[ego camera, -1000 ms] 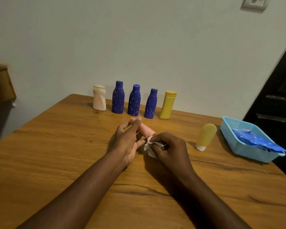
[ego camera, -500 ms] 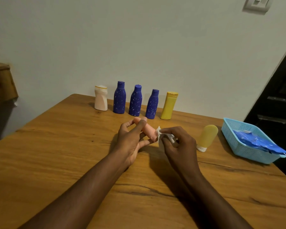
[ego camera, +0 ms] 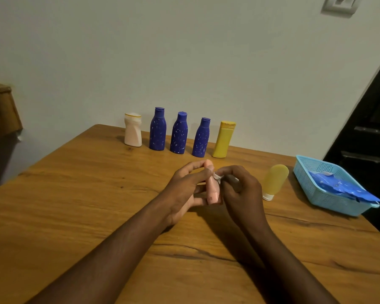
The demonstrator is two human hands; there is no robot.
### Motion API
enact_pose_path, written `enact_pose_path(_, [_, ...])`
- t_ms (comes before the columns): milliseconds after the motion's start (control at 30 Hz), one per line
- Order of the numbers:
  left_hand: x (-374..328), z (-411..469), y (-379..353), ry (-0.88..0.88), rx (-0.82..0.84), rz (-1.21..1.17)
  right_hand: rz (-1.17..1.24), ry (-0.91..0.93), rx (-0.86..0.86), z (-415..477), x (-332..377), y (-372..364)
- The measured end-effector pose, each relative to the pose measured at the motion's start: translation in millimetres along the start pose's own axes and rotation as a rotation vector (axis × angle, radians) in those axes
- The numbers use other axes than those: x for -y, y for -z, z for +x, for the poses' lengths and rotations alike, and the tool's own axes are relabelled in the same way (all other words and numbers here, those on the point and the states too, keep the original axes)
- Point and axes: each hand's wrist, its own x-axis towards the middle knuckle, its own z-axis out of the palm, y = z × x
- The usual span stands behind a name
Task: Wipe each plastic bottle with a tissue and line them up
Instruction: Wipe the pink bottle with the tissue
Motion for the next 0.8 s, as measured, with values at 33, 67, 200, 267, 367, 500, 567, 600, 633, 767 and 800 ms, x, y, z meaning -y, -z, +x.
enact_pose_path(33, [0, -1, -1, 0.016, 0.031, 0.016, 0.002, -0.019, -0.011, 1, -2, 0])
enact_pose_path(67, [0, -2, -1, 0.029, 0.060, 0.037, 0.001, -0.034, -0.026, 2, -4, 1])
enact_pose_path(200, [-1, -8, -1, 0.086, 0.164, 0.137, 0.056, -0.087, -0.087, 7, -9, 9])
enact_pose_path(267, [-1, -11, -4, 0.104, 0.223, 0.198, 0.098, -0.093, -0.094, 7, -9, 13])
enact_pose_path(367, [1, -13, -7, 0.073, 0.232, 0.257, 0.129, -0.103, -0.062, 8, -9, 16])
enact_pose_path(500, [0, -10, -5, -0.013, 0.166, 0.305, 0.114, -0.075, -0.006, 9, -9, 17])
enact_pose_path(567, [0, -9, -4, -0.048, 0.119, 0.320, 0.082, -0.043, -0.005, 9, -6, 17])
enact_pose_path(600, [0, -9, -4, -0.066, 0.099, 0.326, 0.060, -0.022, -0.004, 9, -5, 17])
enact_pose_path(633, [0, -9, -4, -0.084, 0.082, 0.333, 0.032, 0.006, -0.001, 9, -3, 17])
enact_pose_path(767, [0, -9, -4, -0.152, 0.025, 0.374, -0.066, 0.103, 0.013, 7, 2, 15])
enact_pose_path(800, [0, -10, -4, -0.157, 0.020, 0.373, -0.076, 0.108, 0.015, 7, 2, 14])
